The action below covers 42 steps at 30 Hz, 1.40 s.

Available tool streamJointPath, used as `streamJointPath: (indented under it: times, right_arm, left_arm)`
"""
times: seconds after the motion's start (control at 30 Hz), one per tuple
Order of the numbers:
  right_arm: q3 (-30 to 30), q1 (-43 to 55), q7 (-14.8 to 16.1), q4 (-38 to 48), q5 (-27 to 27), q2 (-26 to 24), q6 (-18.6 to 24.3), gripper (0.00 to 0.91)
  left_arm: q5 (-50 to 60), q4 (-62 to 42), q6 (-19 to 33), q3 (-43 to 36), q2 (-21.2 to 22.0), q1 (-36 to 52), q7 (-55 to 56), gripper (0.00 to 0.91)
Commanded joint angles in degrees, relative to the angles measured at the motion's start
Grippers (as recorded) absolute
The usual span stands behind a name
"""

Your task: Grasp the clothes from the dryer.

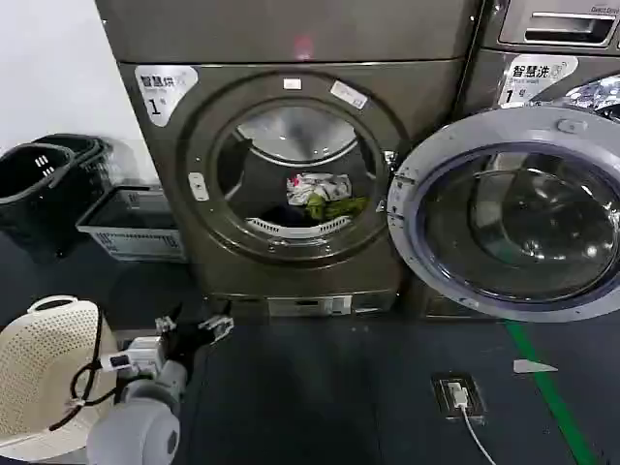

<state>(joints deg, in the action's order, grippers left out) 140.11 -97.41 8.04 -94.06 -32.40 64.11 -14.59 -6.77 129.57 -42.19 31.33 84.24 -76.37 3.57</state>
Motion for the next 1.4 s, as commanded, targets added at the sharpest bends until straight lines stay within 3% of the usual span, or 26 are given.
streamJointPath:
  times: [0.03,0.3,1.4]
  right_arm:
    - [-1.5,0.3,-2.1,1.0,-1.3,-0.1,3.9,0.907]
    - [-1.4,0.3,-3.7,0.9,-2.6,-0.2,3.0,0.907]
    - [-1.4,0.6,-5.2,0.4,-3.8,0.3,1.6,0.907]
  left_arm:
    - [0.2,0.1,-2.8,0.0,0.0,-0.1,0.0,0.907]
    - [0.5,0.3,-2.8,-0.2,0.1,-0.5,0.0,0.907]
    - [-0.4,-0.7,-2.8,-0.4,0.0,-0.1,1.0,0.907]
